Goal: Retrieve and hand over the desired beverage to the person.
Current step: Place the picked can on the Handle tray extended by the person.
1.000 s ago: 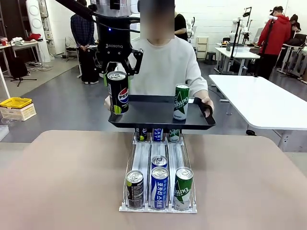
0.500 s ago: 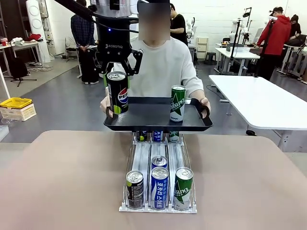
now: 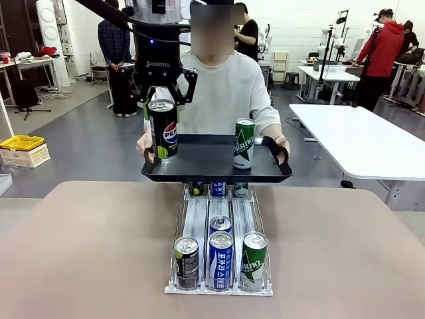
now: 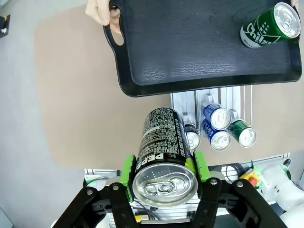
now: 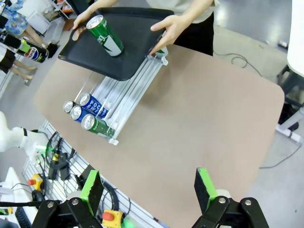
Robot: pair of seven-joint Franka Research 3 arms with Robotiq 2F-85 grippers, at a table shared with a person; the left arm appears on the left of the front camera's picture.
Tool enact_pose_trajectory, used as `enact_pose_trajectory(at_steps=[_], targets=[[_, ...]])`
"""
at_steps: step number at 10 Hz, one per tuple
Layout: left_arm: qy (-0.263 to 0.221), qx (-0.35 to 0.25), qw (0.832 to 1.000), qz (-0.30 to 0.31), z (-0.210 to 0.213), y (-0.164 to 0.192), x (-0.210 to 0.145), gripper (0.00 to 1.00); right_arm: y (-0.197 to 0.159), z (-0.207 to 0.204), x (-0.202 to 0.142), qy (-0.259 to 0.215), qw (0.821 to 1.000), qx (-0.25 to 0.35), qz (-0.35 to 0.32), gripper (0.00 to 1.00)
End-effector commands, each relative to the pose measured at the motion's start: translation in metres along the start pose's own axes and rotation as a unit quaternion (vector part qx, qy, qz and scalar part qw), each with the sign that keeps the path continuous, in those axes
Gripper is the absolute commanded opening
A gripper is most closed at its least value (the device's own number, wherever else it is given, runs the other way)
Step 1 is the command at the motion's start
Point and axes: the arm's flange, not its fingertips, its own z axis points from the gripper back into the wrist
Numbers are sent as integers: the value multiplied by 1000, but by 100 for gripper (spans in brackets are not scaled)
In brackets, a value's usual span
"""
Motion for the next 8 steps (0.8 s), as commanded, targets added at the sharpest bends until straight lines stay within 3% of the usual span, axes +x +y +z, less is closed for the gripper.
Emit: enact_pose_trajectory(at_steps=[1, 2, 5, 8], targets=[[6, -9, 1000, 8, 0, 4, 26, 58, -1, -2, 1, -5, 1000, 8, 3, 100], [61, -41, 997, -19, 4, 11, 53, 58, -1, -2, 1, -5, 1000, 8, 3, 100], [75, -68, 995, 5, -2, 23, 117, 58, -1, -2, 1, -5, 1000, 8, 3, 100], [89, -77, 993, 21, -34, 21, 166, 58, -1, -2, 1, -5, 1000, 8, 3, 100]])
